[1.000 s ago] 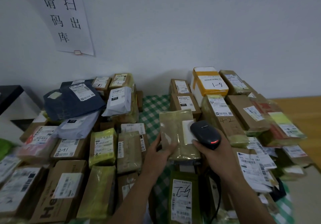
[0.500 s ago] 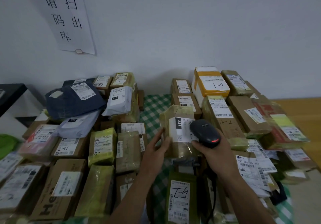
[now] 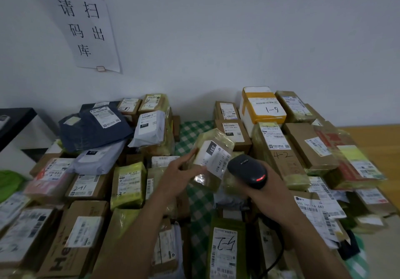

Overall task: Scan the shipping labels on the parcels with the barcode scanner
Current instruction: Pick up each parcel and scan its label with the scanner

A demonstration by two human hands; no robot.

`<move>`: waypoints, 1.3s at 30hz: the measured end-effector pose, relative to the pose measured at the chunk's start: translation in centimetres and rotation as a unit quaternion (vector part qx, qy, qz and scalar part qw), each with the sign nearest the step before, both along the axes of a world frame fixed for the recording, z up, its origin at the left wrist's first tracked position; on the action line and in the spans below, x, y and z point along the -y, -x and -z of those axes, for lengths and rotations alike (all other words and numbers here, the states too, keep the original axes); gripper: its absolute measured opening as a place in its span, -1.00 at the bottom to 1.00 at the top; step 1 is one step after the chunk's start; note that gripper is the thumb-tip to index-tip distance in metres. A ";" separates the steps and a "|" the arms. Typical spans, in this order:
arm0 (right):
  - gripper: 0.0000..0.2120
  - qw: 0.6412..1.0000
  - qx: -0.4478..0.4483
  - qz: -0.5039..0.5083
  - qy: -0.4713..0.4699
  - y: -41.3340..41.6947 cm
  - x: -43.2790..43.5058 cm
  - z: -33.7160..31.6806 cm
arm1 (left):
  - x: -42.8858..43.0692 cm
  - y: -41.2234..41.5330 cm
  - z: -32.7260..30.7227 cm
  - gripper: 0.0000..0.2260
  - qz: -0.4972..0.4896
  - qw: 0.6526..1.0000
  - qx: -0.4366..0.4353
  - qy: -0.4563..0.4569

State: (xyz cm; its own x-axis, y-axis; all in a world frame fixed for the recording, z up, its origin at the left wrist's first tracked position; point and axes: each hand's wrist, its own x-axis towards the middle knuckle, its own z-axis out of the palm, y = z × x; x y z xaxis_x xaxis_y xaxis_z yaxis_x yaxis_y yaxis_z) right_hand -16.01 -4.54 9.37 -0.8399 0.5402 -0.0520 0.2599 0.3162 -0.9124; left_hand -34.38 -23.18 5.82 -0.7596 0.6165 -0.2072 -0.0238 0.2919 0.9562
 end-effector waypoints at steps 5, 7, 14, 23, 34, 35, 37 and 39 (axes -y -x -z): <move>-0.51 0.998 0.042 -0.047 0.024 0.1 0.8 -0.1 | 0.9 4.5 -1.5 -0.38 0.027 0.998 -0.040 0.050; -0.47 0.997 0.050 -0.056 0.019 0.1 1.0 0.0 | 1.1 5.6 -1.9 -0.41 0.039 0.995 -0.057 0.076; -0.46 0.995 0.067 -0.069 0.024 0.1 1.7 -0.4 | 1.5 6.9 -2.4 -0.34 0.051 0.988 -0.075 0.126; -0.44 0.994 0.069 -0.074 0.039 0.2 2.0 -0.2 | 1.8 7.0 -2.2 -0.37 0.065 0.985 -0.089 0.135; -0.51 0.995 0.066 -0.068 0.042 -0.4 1.5 0.0 | 2.2 4.8 -0.9 -0.36 0.049 0.993 -0.050 0.090; -0.51 0.995 0.071 -0.064 0.039 -0.6 1.4 0.1 | 2.2 4.1 -0.4 -0.36 0.042 0.995 -0.036 0.086; -0.53 0.995 0.077 -0.053 0.037 -0.9 1.3 0.3 | 2.4 1.8 0.8 -0.35 0.018 0.997 0.014 0.072; -0.55 0.996 0.072 -0.038 0.045 -1.3 1.1 0.7 | 2.4 -0.8 2.6 -0.39 0.008 0.996 0.072 0.044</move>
State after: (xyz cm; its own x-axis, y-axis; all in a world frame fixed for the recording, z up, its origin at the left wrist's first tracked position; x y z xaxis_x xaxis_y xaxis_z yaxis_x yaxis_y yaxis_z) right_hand -14.66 -5.66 8.70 -0.8582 0.4639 -0.2198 0.3687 0.2591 -0.8927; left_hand -33.57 -25.55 3.18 -0.7077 0.6034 -0.3676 -0.1543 0.3756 0.9138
